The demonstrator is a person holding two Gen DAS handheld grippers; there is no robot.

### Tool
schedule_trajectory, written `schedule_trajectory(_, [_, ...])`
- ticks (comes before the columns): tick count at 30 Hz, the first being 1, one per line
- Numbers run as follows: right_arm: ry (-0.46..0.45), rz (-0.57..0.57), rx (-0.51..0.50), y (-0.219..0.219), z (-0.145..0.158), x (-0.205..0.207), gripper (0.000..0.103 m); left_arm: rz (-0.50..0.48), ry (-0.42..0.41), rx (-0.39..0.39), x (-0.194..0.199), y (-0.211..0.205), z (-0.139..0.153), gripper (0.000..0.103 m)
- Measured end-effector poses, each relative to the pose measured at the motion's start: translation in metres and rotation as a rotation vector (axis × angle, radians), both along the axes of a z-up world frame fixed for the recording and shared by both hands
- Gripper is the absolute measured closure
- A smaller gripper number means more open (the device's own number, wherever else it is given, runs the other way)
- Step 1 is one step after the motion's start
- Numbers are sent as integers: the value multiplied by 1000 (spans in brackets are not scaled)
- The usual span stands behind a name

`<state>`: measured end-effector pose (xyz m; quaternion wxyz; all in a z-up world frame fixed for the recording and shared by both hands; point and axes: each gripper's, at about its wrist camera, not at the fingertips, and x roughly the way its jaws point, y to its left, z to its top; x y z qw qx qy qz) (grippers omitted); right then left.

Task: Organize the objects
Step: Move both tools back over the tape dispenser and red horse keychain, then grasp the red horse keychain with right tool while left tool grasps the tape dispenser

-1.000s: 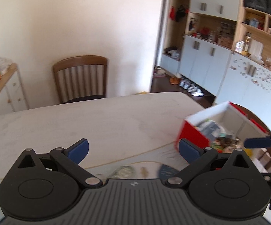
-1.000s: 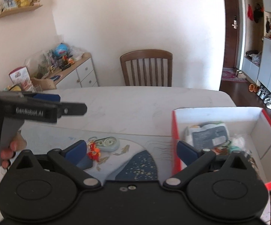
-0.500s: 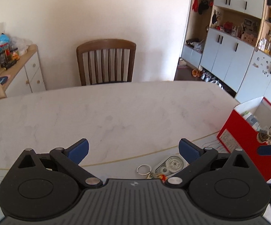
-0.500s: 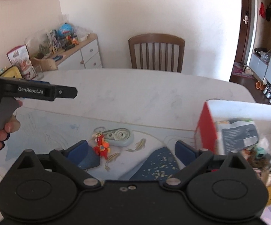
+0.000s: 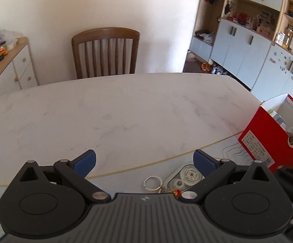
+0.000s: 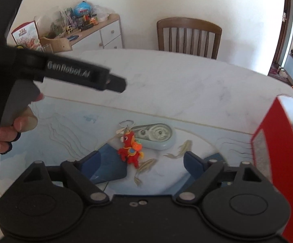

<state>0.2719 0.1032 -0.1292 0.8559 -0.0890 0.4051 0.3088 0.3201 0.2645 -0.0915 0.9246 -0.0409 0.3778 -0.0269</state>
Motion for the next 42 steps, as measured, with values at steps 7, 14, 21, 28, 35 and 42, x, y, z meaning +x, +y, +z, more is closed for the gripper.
schedule_trajectory(7, [40,6,-17,21,-27,13,29,-7,1,-9,15,-1,2,0])
schedule_trajectory(14, [67,8,-9,35,-44,20,36,-27,18,-7,24,-6,-6,0])
schedule_trajectory(21, [48,9,-7,40,-48,17,49,-37,33,-7,30,-10,-14,0])
schedule_trajectory(28, [26,0,-25,40,-47,17,65,-80,28,5,31,-16,-18,0])
schedule_trajectory(35, [38,47,-20,30,-46,7,67,-181,46,-5,30,-29,-31,0])
schedule_trajectory(42, [70,101,-20,11,-45,-11,68,-298,67,4,29,-45,-50,1])
